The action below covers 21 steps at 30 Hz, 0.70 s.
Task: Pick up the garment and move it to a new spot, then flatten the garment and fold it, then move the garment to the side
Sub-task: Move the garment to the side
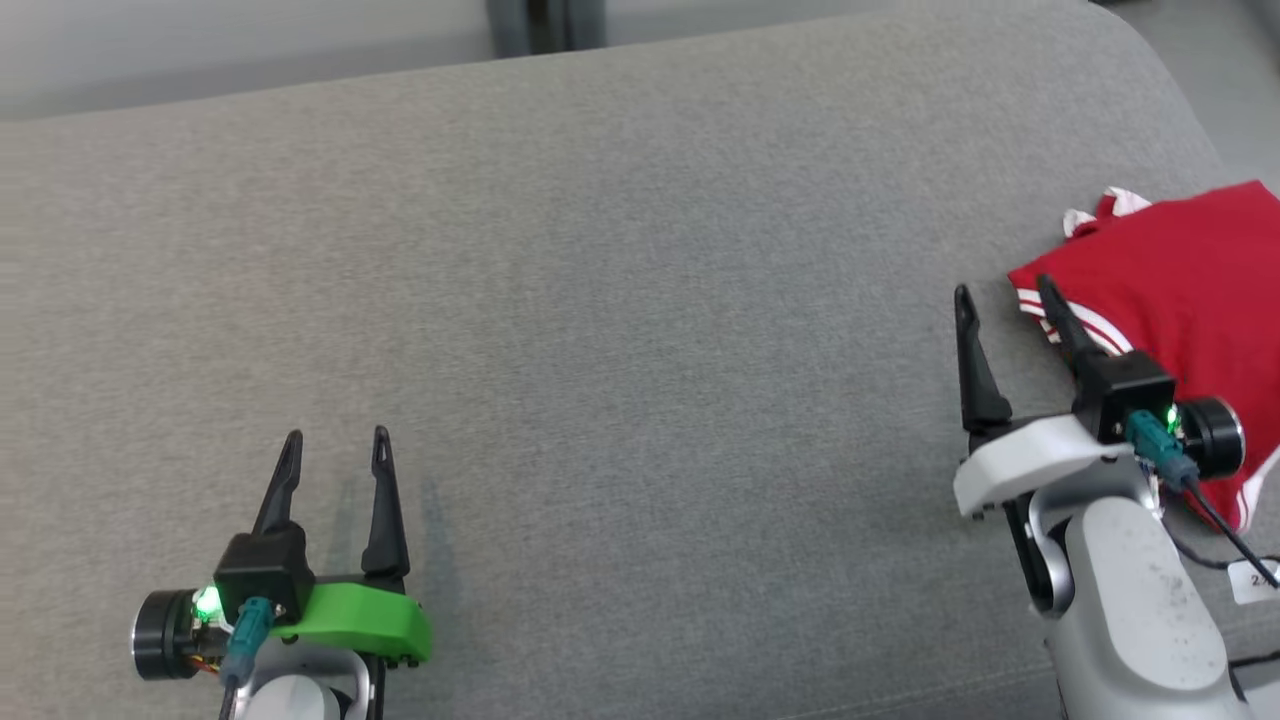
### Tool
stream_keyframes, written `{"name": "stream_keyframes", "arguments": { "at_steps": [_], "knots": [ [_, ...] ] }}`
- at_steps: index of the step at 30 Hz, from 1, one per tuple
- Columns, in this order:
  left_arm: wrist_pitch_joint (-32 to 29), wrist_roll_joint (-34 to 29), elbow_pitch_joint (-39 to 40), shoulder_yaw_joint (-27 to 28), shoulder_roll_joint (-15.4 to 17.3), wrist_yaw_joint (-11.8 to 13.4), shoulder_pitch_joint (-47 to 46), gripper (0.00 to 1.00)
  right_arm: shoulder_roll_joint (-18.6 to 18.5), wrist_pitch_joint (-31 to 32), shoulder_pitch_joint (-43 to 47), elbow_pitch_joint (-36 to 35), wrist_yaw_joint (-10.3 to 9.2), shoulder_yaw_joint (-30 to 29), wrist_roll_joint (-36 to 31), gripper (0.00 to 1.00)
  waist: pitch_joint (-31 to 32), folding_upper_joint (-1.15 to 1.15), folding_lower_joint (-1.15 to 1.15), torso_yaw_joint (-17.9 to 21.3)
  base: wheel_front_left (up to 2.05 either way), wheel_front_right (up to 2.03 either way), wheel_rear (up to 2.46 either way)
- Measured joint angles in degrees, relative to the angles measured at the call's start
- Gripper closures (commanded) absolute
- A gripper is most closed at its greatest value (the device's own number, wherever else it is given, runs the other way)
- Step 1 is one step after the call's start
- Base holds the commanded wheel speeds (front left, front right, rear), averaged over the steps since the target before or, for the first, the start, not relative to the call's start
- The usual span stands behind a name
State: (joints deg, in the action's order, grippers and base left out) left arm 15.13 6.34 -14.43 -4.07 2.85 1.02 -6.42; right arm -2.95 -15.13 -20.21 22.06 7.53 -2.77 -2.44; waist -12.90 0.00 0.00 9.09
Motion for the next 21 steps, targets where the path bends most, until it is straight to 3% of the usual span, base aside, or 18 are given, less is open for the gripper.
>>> {"name": "stream_keyframes", "arguments": {
  "at_steps": [6, 21],
  "knots": [
    [0.0, 0.2, -0.2, 0.8, 0.0, 1.8, 1.6, 0.00, 0.1, 0.0, 4.6, 0.8, 0.01, 1.5, 6.2, 0.00, 3.0, 0.00, 0.00, -3.2, 0.00, 0.00, 0.00],
    [0.0, 2.1, -0.4, 1.5, 0.0, 0.8, 4.4, 0.00, 0.1, 0.0, 8.2, 0.4, 0.00, 3.3, 8.5, 0.00, 9.8, 0.00, 0.00, -9.9, 0.00, 0.00, 0.00]
  ]
}}
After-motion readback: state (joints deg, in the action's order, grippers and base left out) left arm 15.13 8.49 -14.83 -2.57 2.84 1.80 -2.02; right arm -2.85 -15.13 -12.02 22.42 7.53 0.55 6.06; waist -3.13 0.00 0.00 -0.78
